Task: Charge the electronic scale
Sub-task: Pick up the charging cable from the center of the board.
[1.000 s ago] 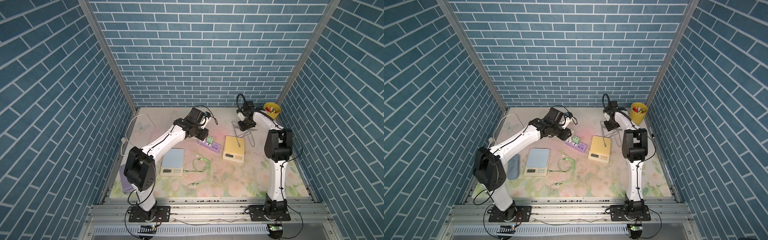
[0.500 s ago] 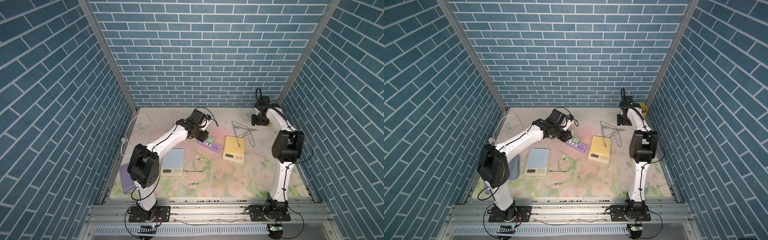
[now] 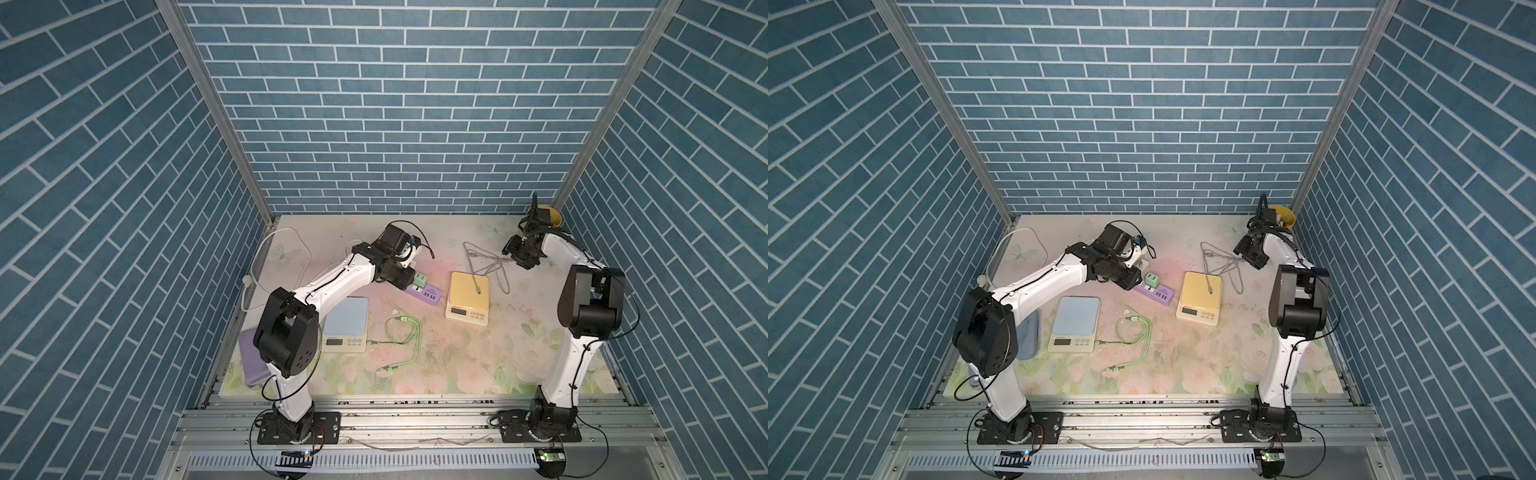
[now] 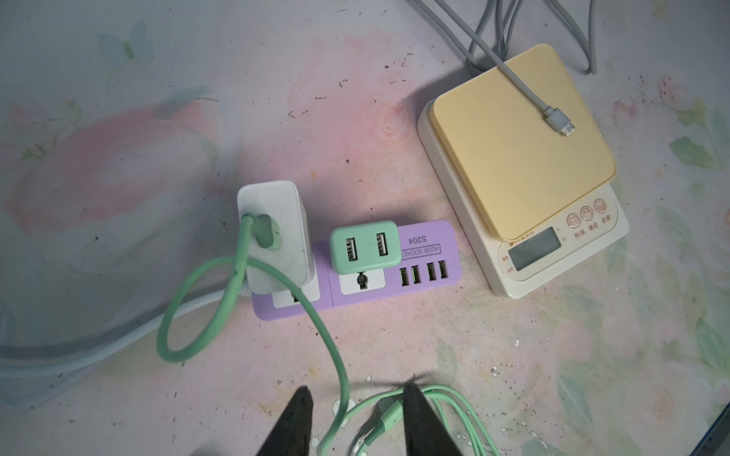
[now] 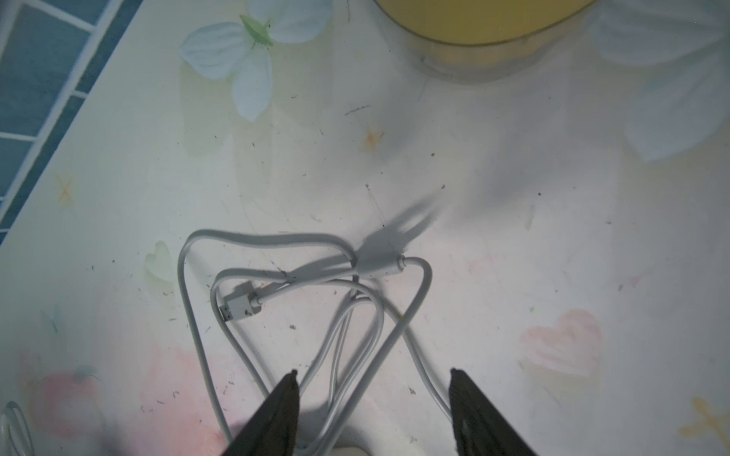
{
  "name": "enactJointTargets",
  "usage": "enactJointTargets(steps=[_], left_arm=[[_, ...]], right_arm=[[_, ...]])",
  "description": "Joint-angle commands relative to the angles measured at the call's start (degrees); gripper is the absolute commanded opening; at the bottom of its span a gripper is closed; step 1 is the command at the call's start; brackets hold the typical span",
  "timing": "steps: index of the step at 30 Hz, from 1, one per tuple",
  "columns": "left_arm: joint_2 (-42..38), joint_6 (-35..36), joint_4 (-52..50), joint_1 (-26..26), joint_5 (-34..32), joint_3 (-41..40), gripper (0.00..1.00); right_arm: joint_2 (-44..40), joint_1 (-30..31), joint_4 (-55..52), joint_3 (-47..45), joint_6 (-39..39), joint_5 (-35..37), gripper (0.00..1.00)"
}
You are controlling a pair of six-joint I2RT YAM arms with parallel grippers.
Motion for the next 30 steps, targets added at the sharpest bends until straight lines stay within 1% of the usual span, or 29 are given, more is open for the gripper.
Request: enactJointTargets(steps=[1,4,6,9,10,12,13,17,21,25,28,30], left_arm=[[-2.42,0.79,0.78,0.05,-0.24,-1.31,0.41],[-2.87,0.83,0.82,0.00,-0.57,-1.88,0.41],[-3.21,1.01,0.90,0.04,-0.88,-2.19,0.41],[-3.58,1.14,0.82,0.05,-1.00,-2.23,0.41],[-3.68,1.18,0.67,-0.03,-0.96,-2.21,0.41],[-4.24,1.19,0.57,0.00,-1.17,-2.30,0.41],[-4.70,1.15,0.63,0.04,-1.36,-2.49,0.41],[-6.89,1.51,1.12,0.05,-2.05,-3.79,0.41],[-9.36,2.54,2.67,0.00,-2.32,-5.01,0.42],[-11.04,2.83,5.17,0.00,-0.51,-5.39,0.43],[-11.56,2.19,6.76,0.00,1.23,-5.14,0.45],[-12.12,1.55,8.36,-0.02,2.50,-5.38,0.46]], right_arm=[[2.51,-0.29,3.10,0.90,7.43,0.19,0.61],[4.46,-0.24,2.70,0.99,8.33,-0.60,0.57],[4.95,-0.26,3.60,-0.02,8.77,-1.82,0.52],[5.51,-0.33,4.71,-0.46,9.06,-3.02,0.38],[5.51,-0.35,4.74,-0.11,9.06,-3.44,0.28],[5.20,-0.33,4.92,0.63,8.44,-3.86,0.04],[4.67,-0.33,4.93,1.07,7.76,-4.03,0.00],[1.98,0.08,2.14,4.34,1.15,-4.75,0.00],[-1.53,1.72,-3.83,9.34,-9.28,-5.25,0.00],[-4.95,4.69,-11.72,14.32,-18.81,-1.27,0.00],[-6.81,6.39,-15.99,17.01,-24.26,-1.72,0.00],[-7.98,7.16,-17.74,17.93,-26.84,-3.31,0.00]])
